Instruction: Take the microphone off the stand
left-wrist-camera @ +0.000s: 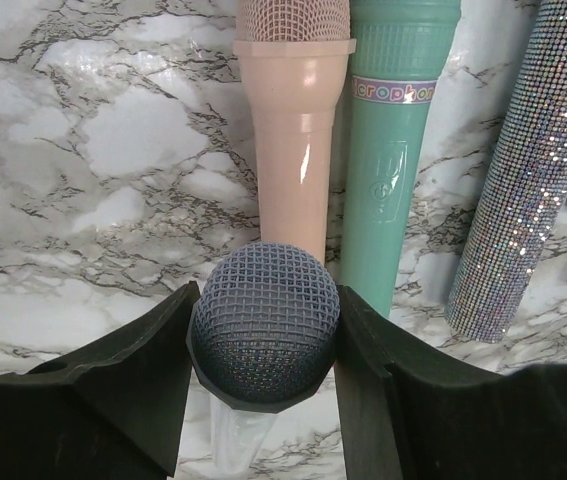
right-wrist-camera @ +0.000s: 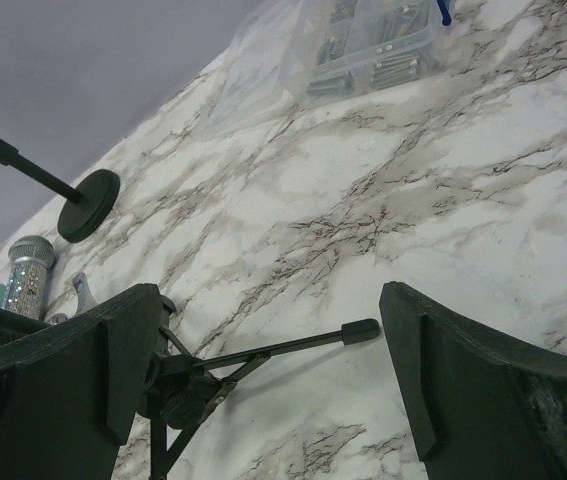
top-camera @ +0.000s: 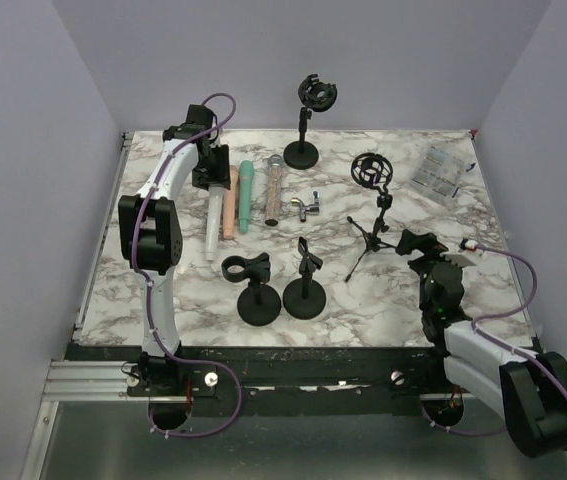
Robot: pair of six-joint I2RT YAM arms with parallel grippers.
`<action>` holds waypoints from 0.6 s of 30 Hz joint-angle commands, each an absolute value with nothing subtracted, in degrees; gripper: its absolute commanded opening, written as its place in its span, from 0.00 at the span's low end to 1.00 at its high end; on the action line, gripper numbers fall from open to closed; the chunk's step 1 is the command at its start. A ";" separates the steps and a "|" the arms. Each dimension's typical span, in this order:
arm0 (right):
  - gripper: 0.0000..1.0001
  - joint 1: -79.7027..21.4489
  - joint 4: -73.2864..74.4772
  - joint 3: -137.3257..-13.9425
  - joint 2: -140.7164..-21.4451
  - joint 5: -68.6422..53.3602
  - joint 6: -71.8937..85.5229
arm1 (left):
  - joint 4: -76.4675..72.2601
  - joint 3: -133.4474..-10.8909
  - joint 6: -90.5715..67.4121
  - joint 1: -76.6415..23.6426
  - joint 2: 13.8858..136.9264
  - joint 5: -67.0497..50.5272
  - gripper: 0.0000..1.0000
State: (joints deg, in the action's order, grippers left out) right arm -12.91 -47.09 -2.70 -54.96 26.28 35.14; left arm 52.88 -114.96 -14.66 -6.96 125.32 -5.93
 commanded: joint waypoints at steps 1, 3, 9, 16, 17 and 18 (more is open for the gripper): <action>1.00 -13.01 -48.60 -4.13 -55.73 26.36 35.87 | 52.32 -114.86 -15.95 -6.33 126.59 -9.65 0.21; 1.00 -13.00 -49.06 -4.26 -56.75 26.02 35.96 | 51.90 -114.20 -15.78 -6.37 126.76 -10.02 0.24; 1.00 -13.01 -48.78 -5.92 -59.73 24.81 35.53 | 51.14 -113.56 -15.82 -6.35 127.05 -10.85 0.30; 1.00 -13.01 -49.48 -5.69 -59.91 24.28 35.30 | 50.82 -113.94 -15.82 -6.38 127.28 -10.85 0.41; 1.00 -12.96 -49.50 -5.79 -60.04 24.06 35.25 | 51.11 -114.52 -15.82 -6.35 127.59 -10.90 0.42; 1.00 -13.01 -49.48 -5.88 -60.24 24.04 35.22 | 51.47 -115.04 -15.74 -6.41 127.98 -10.90 0.44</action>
State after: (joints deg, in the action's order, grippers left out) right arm -12.93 -47.57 -4.73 -59.53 24.53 35.11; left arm 51.83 -113.86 -15.14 -6.70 126.50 -9.52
